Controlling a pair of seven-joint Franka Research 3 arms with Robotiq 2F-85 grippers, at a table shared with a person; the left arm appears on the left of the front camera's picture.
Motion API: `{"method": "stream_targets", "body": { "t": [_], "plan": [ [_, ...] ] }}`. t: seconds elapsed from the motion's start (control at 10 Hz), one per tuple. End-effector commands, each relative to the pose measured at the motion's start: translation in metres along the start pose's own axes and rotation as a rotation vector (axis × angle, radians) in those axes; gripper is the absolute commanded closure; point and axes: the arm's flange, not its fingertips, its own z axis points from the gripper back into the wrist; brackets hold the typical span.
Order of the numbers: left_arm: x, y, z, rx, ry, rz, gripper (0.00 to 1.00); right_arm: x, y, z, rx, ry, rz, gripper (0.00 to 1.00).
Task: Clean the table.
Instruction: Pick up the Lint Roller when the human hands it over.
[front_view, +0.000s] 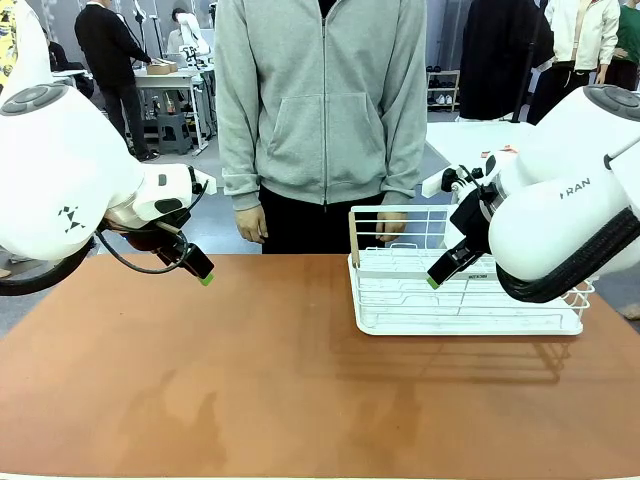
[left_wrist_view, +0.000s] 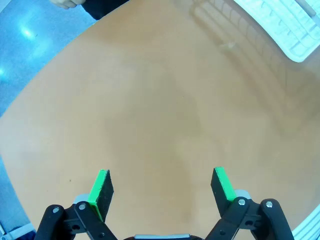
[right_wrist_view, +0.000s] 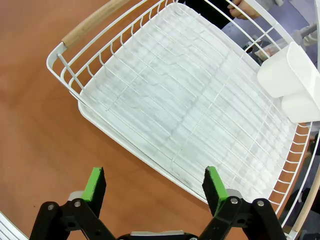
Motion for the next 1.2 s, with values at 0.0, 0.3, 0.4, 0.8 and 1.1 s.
{"method": "stream_targets", "body": {
  "t": [0.0, 0.3, 0.4, 0.8, 1.1],
  "plan": [
    [0.0, 0.0, 0.0, 0.0, 0.0, 0.001, 0.0, 0.0, 0.0, 0.0, 0.0, -0.002, -0.001, 0.0],
    [0.023, 0.024, 0.039, -0.084, 0.084, 0.151, 0.0, 0.021, -0.019, 0.048, 0.057, -0.017, -0.148, 0.0],
    [0.028, 0.036, 0.056, -0.206, 0.1, 0.241, 0.0, 0.026, -0.033, 0.067, 0.129, -0.023, -0.247, 0.0],
    [0.001, 0.116, 0.114, -0.618, -0.056, 0.532, 0.0, 0.006, -0.09, 0.122, 0.505, -0.106, -0.615, 0.0],
    [-0.044, 0.167, 0.139, -0.833, -0.205, 0.744, 0.0, -0.033, -0.134, 0.156, 0.798, -0.165, -0.859, 0.0]
  ]
}}
